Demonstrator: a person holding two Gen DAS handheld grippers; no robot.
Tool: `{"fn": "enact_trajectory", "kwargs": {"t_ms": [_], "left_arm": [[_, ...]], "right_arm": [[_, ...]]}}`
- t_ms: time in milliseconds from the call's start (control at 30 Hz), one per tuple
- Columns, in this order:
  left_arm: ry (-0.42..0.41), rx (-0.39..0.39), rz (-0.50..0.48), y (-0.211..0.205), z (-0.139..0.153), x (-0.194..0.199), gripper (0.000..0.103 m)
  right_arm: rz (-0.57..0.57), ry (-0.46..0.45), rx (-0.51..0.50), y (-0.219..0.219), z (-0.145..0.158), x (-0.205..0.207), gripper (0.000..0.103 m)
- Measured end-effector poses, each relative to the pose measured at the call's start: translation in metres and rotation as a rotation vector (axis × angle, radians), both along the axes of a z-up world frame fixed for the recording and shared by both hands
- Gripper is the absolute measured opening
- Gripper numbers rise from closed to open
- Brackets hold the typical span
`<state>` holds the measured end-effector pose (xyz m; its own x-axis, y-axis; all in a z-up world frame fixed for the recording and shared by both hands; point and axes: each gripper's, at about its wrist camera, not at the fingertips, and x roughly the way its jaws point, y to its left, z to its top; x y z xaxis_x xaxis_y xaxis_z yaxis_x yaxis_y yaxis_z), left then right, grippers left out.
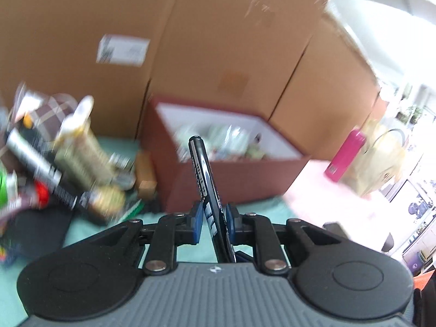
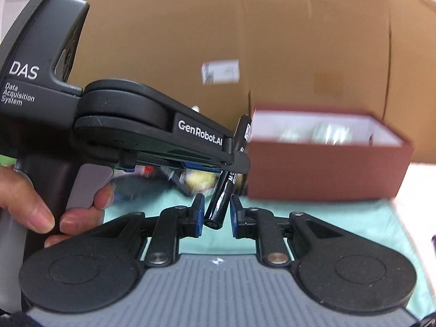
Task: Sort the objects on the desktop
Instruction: 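Carry the black marker into the maroon box and open the right tool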
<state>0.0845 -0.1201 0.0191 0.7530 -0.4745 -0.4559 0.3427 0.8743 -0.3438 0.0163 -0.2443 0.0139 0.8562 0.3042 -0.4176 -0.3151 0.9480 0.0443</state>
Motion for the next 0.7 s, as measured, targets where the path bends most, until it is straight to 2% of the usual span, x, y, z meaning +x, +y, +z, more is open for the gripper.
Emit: {"fn": "enact_trajectory", "kwargs": {"t_ms": [200,367,500,700], "left_arm": [[-0.091,-0.004,-0.026,-0.025,0.037,0.028,0.017],[-0.101,0.003,-0.045,-0.045,0.053,0.073,0.017],[-0.096,0.031,-0.050,-0.057,0.051,0.107,0.016],[-0.057,0.058,-0.050,-0.067,0.032,0.153,0.016]], "right_arm": [[-0.043,-0.085,0.004,-0.022,0.032,0.027,0.018],[-0.094,-0.100,0.037,-0.041,0.043,0.071,0.018],[-0.120,-0.083,0.054,-0.052,0.039,0.111,0.018],[-0.125,-0.016,0.103,-0.065,0.024,0.152,0.018]]}}
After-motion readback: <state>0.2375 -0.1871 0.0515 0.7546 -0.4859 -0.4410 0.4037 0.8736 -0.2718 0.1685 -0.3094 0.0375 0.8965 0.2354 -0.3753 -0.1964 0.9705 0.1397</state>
